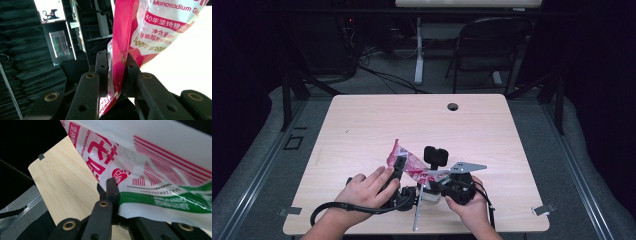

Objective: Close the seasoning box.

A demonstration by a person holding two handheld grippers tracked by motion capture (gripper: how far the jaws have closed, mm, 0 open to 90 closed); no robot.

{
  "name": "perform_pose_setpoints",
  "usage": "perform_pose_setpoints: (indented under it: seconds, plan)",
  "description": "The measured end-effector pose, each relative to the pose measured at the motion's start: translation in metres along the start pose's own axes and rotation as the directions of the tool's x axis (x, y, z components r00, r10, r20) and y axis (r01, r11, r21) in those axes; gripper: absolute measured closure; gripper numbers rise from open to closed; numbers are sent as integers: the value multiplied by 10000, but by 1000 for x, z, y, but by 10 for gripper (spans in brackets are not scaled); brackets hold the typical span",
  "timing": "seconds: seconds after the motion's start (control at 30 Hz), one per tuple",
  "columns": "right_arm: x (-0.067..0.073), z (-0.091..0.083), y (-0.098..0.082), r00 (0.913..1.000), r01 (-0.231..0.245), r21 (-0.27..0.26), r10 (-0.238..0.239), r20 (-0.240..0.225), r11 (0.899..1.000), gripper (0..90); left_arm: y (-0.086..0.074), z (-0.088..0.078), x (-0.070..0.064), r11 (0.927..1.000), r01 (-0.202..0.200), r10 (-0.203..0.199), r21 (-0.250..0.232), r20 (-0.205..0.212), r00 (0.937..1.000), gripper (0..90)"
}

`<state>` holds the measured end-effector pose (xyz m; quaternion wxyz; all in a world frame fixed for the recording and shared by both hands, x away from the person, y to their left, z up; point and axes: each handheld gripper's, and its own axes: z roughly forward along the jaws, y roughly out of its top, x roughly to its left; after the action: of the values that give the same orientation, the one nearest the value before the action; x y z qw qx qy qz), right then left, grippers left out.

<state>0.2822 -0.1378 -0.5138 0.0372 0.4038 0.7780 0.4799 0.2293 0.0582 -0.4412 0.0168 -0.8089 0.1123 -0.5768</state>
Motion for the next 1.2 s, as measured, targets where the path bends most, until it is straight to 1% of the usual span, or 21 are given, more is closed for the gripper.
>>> perform_pose_setpoints:
  seconds: [0.03, 0.17, 0.43, 0.5, 0.6, 1.17, 1.2]
  plan:
    - [0, 0, 0, 10000, 7, -3, -7, -1, 10000, 900, 0, 0, -1, 10000, 90, -90, -28, -18, 10000, 790]
    - [0, 0, 0, 10000, 21, -10, -21, -1, 10000, 900, -1, 0, -1, 9999, 107, -107, -42, -9, 9999, 791]
    - [0, 0, 0, 10000, -5, 14, 5, 2, 10000, 900, -1, 1, -1, 9999, 104, -104, -27, 30, 9999, 798]
    - [0, 0, 0, 10000, 51, 62, -51, -2, 10000, 900, -1, 0, -1, 10000, 79, -79, -10, 28, 10000, 799]
    - [1, 1, 0, 10000, 9, 4, -9, -4, 10000, 900, -1, 0, 0, 10000, 12, -12, 22, 25, 10000, 800]
    - [2, 2, 0, 10000, 28, -7, -28, -25, 10000, 900, -3, 0, -2, 9999, 139, -139, 16, -9, 9999, 808]
    - [2, 2, 0, 10000, 36, -11, -36, -26, 10000, 900, -3, 0, -1, 10000, 76, -76, 23, -15, 10000, 808]
